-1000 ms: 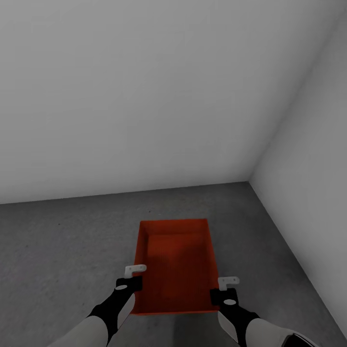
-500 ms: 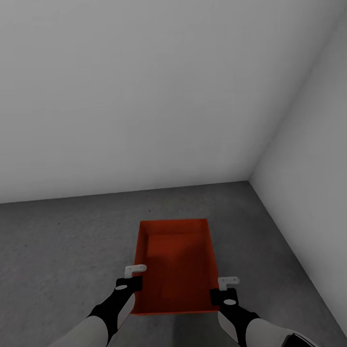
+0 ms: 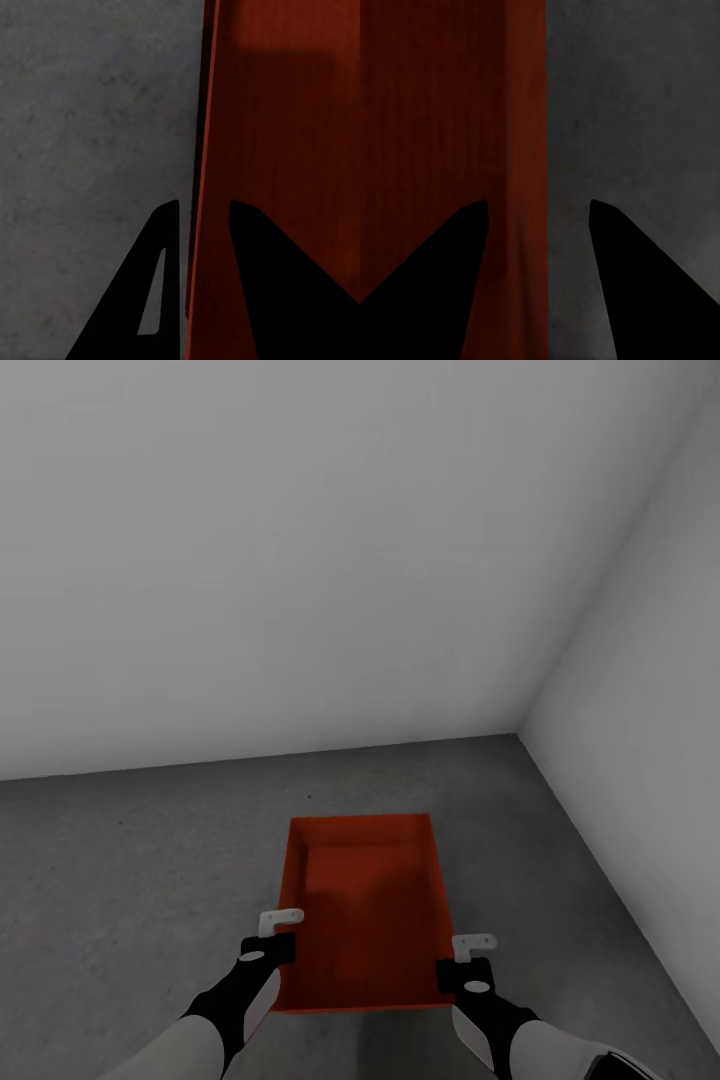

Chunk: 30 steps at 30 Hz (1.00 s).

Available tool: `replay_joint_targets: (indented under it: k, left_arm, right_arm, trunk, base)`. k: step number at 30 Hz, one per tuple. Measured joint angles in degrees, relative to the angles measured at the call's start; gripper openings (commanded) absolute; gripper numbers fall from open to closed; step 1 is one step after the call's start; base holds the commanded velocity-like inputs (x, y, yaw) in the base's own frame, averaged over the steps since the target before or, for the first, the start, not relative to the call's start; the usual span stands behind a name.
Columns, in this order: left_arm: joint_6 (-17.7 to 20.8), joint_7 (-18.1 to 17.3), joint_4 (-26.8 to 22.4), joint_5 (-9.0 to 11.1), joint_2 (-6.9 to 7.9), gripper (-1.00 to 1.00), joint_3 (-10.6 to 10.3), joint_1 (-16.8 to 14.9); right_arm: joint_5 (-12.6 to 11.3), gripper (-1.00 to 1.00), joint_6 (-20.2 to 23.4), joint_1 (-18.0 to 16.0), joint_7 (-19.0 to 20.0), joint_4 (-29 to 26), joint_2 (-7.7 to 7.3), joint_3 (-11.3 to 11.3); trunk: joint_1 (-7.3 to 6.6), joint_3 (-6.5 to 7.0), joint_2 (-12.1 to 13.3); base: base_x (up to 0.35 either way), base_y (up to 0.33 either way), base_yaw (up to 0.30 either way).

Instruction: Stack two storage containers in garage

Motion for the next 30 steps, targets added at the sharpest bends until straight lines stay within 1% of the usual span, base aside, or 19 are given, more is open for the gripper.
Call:
replay_joint_targets:
  k: [15,26,27,28,29,30]
  left_arm:
    - [0.0,-0.2,0.0,-0.1,0.09,-1.0,0.1,0.0]
    - [-0.1,-0.2,0.0,-0.1,0.02,-1.0,0.3,0.0]
    - [-0.1,-0.2,0.0,-0.1,0.01,1.0,0.3,0.0]
    - [-0.1,2.7,0.0,0.0,-0.16,1.0,1.0,0.0]
    - [0.0,4.7,0.1,-0.3,0.03,1.0,1.2,0.0]
    - [0.0,4.8,0.0,-0.3,0.08,1.0,1.2,0.0]
  right_arm:
    - [0.1,-1.0,0.0,0.0,-0.1,0.0,0.1,-0.1]
    - [0.1,-1.0,0.4,0.0,-0.1,-0.4,-0.13,0.1]
    - [0.1,1.0,0.4,0.0,-0.1,-0.4,-0.13,0.1]
    - [0.4,1.0,0.3,0.0,-0.8,0.1,0.23,-2.4]
    - [0.5,1.0,0.3,0.0,-0.9,1.3,0.22,-2.6]
    - [0.3,1.0,0.2,0.0,-1.1,2.5,-0.28,-3.0]
  trunk:
    - [0.0,0.0,0.0]
    - [0.0,0.0,0.0]
    - [0.0,0.0,0.0]
    - [0.0,0.0,0.0]
    - [0.0,0.0,0.0]
    - [0.0,0.0,0.0]
  base:
    - [0.0,0.0,0.0]
    - [0.0,0.0,0.0]
    - [0.0,0.0,0.0]
    - [0.0,0.0,0.0]
    - [0.0,0.0,0.0]
    - [0.0,0.0,0.0]
